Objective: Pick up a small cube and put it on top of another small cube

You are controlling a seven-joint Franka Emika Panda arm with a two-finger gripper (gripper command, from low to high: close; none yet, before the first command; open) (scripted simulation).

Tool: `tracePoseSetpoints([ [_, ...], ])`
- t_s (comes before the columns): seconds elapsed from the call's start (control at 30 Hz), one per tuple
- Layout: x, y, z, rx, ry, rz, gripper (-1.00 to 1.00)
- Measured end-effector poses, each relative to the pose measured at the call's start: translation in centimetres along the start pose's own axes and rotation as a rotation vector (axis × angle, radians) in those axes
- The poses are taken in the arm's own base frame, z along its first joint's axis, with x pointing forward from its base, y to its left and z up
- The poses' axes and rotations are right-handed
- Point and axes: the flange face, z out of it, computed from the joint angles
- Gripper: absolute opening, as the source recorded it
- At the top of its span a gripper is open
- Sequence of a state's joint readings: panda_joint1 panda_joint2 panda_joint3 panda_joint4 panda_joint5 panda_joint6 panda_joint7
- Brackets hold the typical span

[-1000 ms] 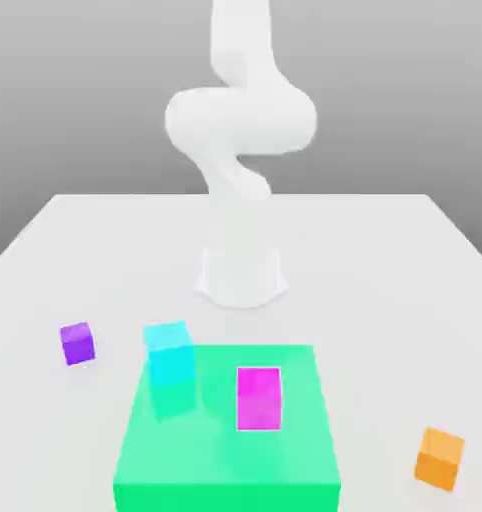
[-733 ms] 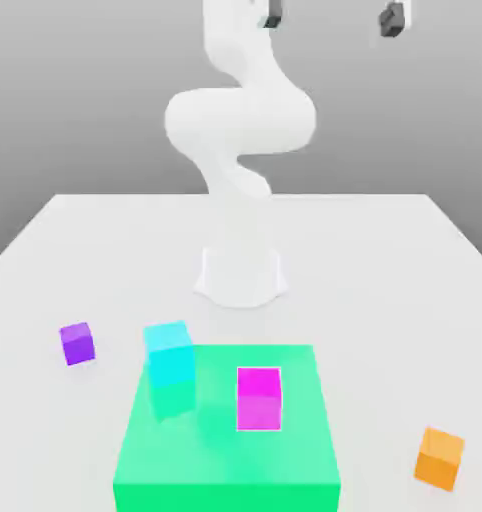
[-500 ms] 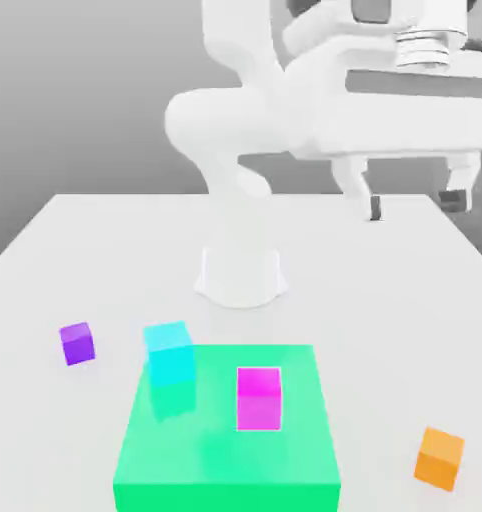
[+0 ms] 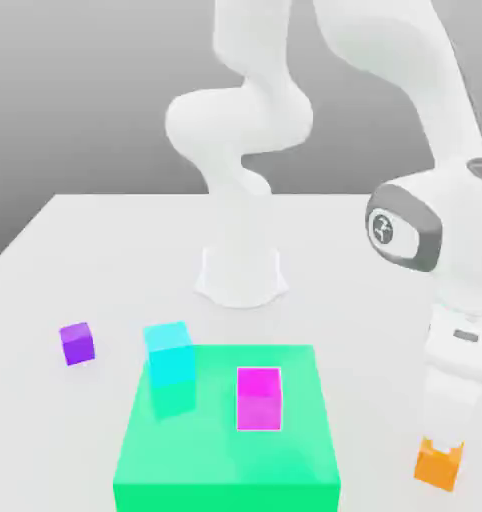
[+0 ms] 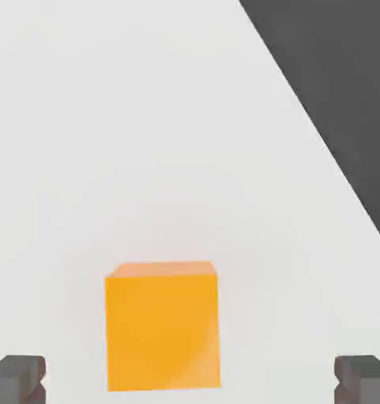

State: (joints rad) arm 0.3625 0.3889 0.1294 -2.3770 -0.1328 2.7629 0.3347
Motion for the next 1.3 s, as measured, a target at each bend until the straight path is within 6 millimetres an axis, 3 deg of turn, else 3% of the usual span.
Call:
tracePoseSetpoints([
  [0.07,-0.1,0.0,2.7,0.0,-0.002,-0.003,0.0],
  [0.1,-0.2,0.0,3.4,0.0,-0.003,-0.004,-1.0],
  [0.3,-0.2,-0.1,3.7,-0.001,-0.003,-0.004,-1.0],
  [0.37,-0.1,-0.1,2.3,-0.001,-0.004,-0.004,-1.0],
  [0.5,-0.2,0.4,-2.5,-0.002,-0.004,0.014,-1.0],
  [0.67,-1.0,9.1,-7.8,-0.009,-0.002,0.37,-1.0],
  [0.77,-2.8,15.8,-10.7,-0.011,-0.001,0.634,-1.0],
  [0.93,-7.2,22.7,-14.7,-0.009,-0.001,1.009,-1.0],
  [1.13,-14.5,29.6,-18.5,0.0,-0.002,1.475,-1.0],
  [1.3,-15.7,30.5,-13.6,0.001,-0.002,1.547,-1.0],
])
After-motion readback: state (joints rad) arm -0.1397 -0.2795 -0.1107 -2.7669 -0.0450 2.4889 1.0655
